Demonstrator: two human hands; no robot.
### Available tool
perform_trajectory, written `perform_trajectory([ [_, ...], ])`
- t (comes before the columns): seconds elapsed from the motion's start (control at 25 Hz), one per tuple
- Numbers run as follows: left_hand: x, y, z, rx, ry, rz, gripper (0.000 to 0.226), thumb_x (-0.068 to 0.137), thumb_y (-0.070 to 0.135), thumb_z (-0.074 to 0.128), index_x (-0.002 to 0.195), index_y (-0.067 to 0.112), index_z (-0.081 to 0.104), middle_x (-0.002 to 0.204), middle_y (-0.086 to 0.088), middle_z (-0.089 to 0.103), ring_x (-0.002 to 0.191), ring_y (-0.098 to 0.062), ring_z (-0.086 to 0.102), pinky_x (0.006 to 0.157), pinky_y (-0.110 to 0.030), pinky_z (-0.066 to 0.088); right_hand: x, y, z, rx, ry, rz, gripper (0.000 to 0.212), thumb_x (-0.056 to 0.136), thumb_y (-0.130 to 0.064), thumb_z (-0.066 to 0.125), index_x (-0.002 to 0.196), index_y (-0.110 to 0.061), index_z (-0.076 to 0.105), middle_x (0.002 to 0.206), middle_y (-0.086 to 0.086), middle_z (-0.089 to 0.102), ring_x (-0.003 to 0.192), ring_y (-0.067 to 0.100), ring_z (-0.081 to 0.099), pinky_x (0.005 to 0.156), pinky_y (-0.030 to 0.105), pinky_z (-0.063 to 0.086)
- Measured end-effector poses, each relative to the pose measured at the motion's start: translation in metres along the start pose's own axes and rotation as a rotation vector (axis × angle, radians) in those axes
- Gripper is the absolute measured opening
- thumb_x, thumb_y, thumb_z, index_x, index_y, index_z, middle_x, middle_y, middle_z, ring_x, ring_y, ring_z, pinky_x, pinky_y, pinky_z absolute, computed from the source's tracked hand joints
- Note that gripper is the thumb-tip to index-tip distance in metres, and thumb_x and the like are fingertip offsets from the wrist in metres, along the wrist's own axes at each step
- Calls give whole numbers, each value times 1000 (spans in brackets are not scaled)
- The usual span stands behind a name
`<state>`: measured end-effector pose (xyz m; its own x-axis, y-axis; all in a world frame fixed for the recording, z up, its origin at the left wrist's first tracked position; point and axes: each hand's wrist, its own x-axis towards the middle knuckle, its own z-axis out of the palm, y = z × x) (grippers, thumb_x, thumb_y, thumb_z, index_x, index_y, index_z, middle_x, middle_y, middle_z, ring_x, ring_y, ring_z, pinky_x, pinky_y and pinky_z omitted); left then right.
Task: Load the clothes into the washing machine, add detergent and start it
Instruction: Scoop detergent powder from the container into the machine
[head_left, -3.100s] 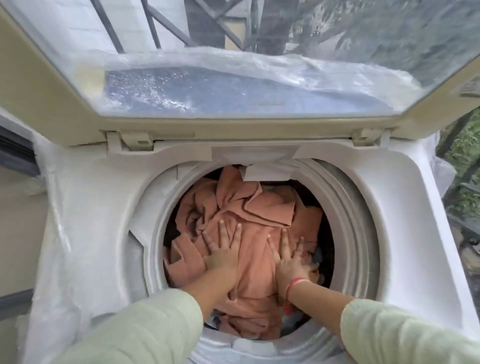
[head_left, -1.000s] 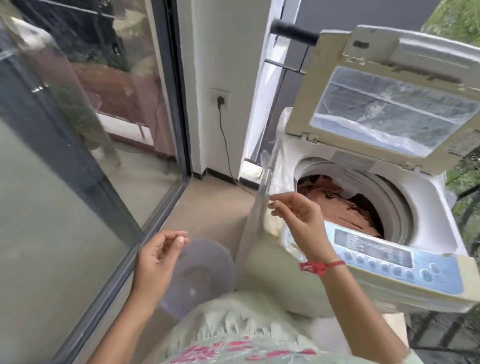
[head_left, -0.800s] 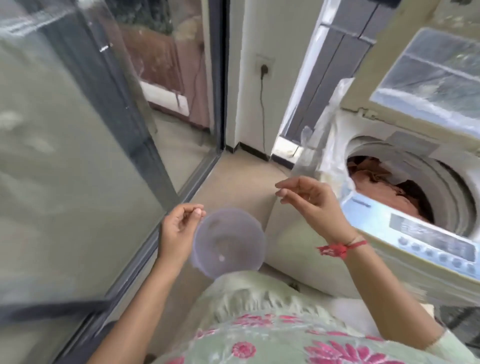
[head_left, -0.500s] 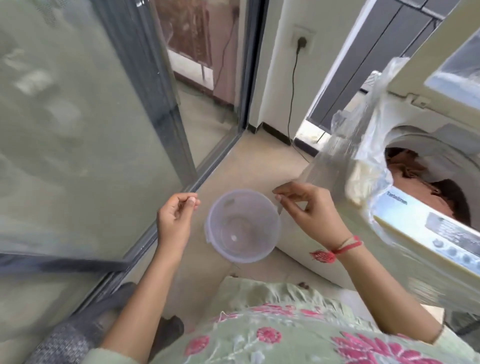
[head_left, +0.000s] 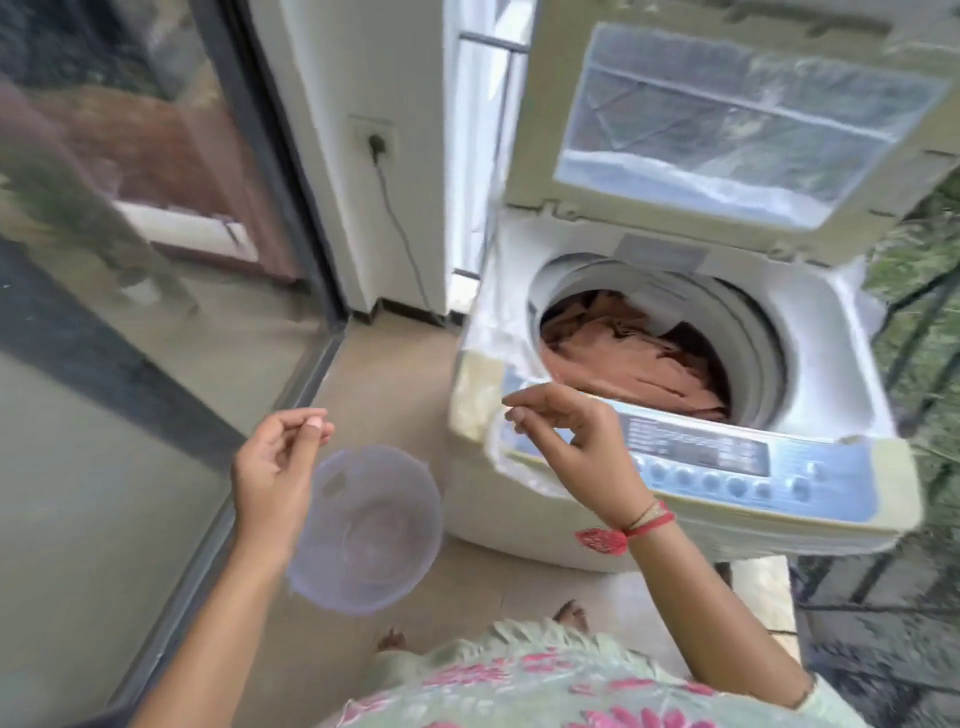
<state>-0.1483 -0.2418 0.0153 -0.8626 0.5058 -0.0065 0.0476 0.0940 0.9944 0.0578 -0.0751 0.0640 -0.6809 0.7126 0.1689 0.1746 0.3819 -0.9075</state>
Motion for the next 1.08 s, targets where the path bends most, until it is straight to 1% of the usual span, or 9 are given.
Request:
perform_trajectory([
  [0.12,-4,20,110,-16,-108,90,21,93,5,53,87,24,61,80,1,65,73,3,63,76,-12,47,-1,42,-85,10,124,34,10,88,-8,63,89,-16,70,80,-9,70,73,12,67,70,31,55],
  [0.24,-12,38,202,-31,-203,190,11,87,27,58,85,35,66,80,7,68,78,-9,65,75,-19,49,-1,78,-153,52,233,91,12,89,-11,62,89,-20,70,81,-6,70,79,17,67,75,43,54],
  [0.4,-24,46,271,21,-272,190,11,83,36,58,87,42,66,87,10,71,87,-18,67,80,-28,51,11,110,-202,145,214,143,13,90,-12,61,89,-22,70,82,-4,70,80,17,66,75,39,54],
  [0.52,-28,38,292,66,-328,144,9,83,27,64,87,35,68,89,11,71,86,-10,65,79,-21,49,26,125,-214,188,235,163,12,91,-10,60,90,-16,70,82,-3,70,79,13,64,73,29,50],
  [0.68,-9,38,315,127,-343,59,21,88,6,62,87,26,67,92,7,70,89,-8,63,83,-20,47,47,138,-221,249,245,171,10,91,-10,60,90,-13,70,83,5,70,78,18,64,74,33,52],
  [0.8,10,36,344,102,-369,-111,16,91,9,59,92,22,67,100,0,68,99,-14,62,84,-26,47,67,146,-232,274,254,186,12,90,-12,61,88,-19,70,84,7,71,78,19,65,73,32,54],
  [0.92,46,38,383,-44,-347,-419,13,94,14,54,103,18,63,116,-6,63,112,-19,58,82,-23,46,95,152,-235,300,310,280,13,89,-8,62,87,-17,70,82,3,70,76,13,64,68,22,53],
  [1.0,76,41,408,-278,-337,-711,30,97,24,50,124,13,55,133,-8,54,127,-21,47,97,-31,41,118,157,-229,466,383,466,12,90,-8,60,90,-17,67,85,0,67,73,10,61,63,18,50],
  [1.08,100,42,427,-483,-338,-932,60,94,43,47,141,7,37,148,-9,38,139,-22,32,111,-38,27,145,166,-222,798,457,741,12,93,-15,55,103,-16,61,102,5,63,86,15,60,69,23,49],
])
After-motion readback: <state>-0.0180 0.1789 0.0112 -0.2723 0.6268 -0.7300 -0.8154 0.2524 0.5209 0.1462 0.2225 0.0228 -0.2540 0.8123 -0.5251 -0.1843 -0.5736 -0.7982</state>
